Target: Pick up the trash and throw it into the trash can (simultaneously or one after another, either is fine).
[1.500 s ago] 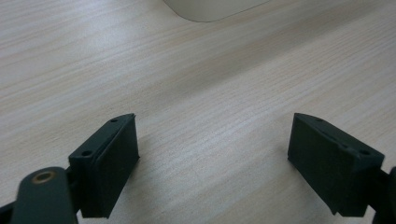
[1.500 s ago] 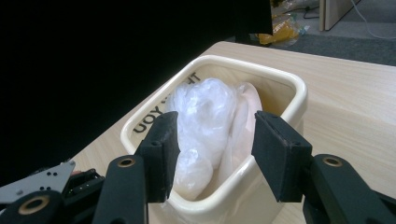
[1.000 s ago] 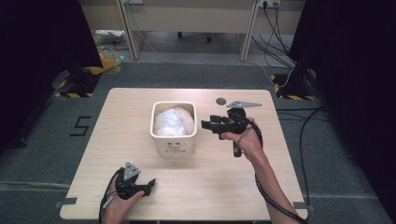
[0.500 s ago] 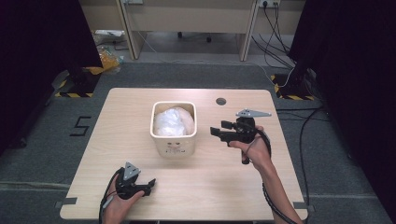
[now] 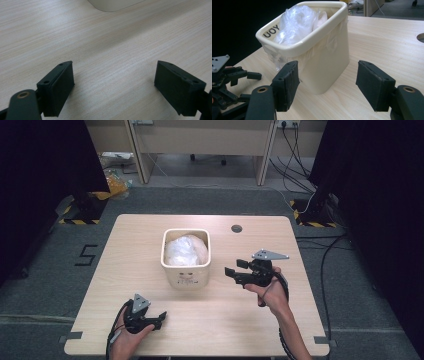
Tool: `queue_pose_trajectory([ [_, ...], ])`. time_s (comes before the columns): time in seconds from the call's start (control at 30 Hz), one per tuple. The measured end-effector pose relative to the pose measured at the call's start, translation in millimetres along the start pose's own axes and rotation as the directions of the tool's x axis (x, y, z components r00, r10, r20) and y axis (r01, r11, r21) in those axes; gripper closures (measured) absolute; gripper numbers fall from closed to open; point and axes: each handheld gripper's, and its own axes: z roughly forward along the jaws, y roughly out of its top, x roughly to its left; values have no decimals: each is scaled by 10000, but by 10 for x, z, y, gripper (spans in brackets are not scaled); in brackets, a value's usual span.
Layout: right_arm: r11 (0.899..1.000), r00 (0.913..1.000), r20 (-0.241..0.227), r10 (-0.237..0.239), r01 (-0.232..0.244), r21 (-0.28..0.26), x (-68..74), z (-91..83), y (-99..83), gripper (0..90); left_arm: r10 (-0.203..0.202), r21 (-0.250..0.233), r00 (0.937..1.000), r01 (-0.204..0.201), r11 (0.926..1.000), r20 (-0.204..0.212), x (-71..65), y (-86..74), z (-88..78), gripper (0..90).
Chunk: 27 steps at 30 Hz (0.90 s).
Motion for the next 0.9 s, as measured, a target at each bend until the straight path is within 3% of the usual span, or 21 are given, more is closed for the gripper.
queue_pose_trajectory([
  [0.4, 9995, 9998, 1, 187, -187, 250, -7, 13, -172, 308, 11, 6, 10000, -11, 10000, 44, 2, 0, 1, 150],
  [0.9, 9968, 9992, 306, 273, -296, 747, -28, -5, -444, 171, -15, -17, 10000, 15, 10000, 58, 0, 0, 3, 147],
])
